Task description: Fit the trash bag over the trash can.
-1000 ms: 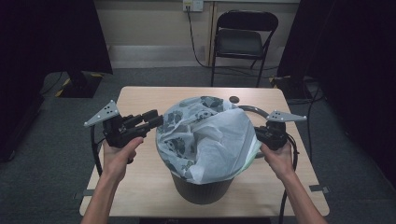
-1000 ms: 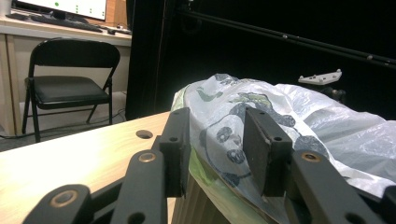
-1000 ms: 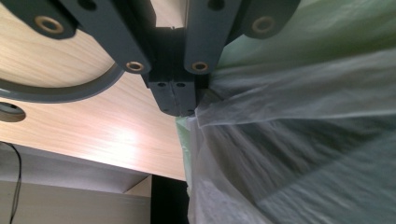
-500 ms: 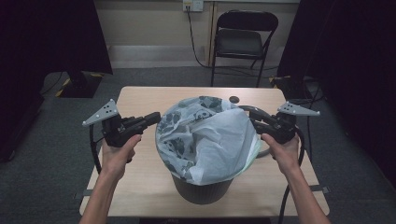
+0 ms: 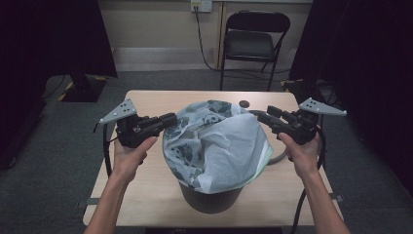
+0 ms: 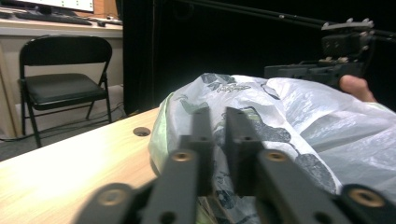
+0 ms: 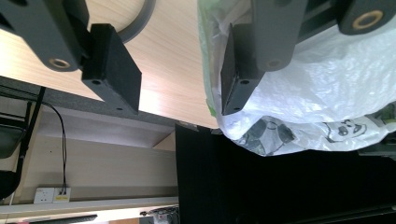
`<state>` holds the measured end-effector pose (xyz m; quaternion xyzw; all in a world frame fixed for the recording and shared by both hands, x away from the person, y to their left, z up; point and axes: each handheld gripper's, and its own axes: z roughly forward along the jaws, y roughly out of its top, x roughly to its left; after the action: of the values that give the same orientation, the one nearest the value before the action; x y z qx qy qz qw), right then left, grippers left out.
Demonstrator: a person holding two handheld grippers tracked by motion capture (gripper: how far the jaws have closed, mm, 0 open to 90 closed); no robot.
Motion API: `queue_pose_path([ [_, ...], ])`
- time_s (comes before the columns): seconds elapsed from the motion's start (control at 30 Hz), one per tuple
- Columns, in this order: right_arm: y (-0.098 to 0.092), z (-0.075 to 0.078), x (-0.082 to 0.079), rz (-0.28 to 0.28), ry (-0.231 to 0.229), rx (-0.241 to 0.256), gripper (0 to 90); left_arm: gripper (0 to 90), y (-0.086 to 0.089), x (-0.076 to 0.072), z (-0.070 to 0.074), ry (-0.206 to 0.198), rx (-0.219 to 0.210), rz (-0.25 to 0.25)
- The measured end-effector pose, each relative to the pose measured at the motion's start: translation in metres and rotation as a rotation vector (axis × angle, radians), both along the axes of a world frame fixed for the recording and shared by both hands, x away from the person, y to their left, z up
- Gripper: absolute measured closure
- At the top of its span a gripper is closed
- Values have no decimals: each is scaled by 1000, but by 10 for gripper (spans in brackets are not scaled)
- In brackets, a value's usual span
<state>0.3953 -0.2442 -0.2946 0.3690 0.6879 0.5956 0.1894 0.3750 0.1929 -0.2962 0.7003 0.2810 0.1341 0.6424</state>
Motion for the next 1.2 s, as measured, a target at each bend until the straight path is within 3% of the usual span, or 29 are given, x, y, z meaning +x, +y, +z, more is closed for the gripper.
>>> queue_pose_path([
  [0.33, 4, 6, -4, 10, -15, -1, 475, 900, 15, -17, -2, -11, -9, -5],
  [0.47, 7, 8, -4, 16, -19, 2, 473, 900, 23, -22, 1, -33, -13, -1],
  [0.5, 9, 9, -4, 16, -20, 2, 472, 864, 23, -21, 1, -35, -25, 6],
  [0.57, 11, 11, -5, 23, -27, 5, 470, 692, 22, -13, 4, -28, -50, 22],
  [0.63, 13, 11, -5, 28, -29, 3, 466, 599, 16, -5, 5, -23, -17, 35],
  [0.7, 13, 11, -5, 29, -28, 6, 464, 536, 10, 4, 2, 11, 4, 27],
  [0.77, 13, 11, -6, 27, -28, 8, 461, 574, 6, 8, -2, 26, 24, 31],
  [0.8, 11, 11, -6, 28, -30, 10, 461, 653, 6, 8, -4, 33, -3, 11],
  [0.83, 10, 11, -7, 27, -31, 11, 461, 723, 6, 7, -4, 25, -11, 33],
  [0.97, 7, 10, -7, 23, -28, 9, 460, 900, 12, 4, -2, 24, -28, 37],
  [1.2, 7, 12, -7, 22, -32, 12, 458, 900, 15, -6, -2, 3, -15, 17],
])
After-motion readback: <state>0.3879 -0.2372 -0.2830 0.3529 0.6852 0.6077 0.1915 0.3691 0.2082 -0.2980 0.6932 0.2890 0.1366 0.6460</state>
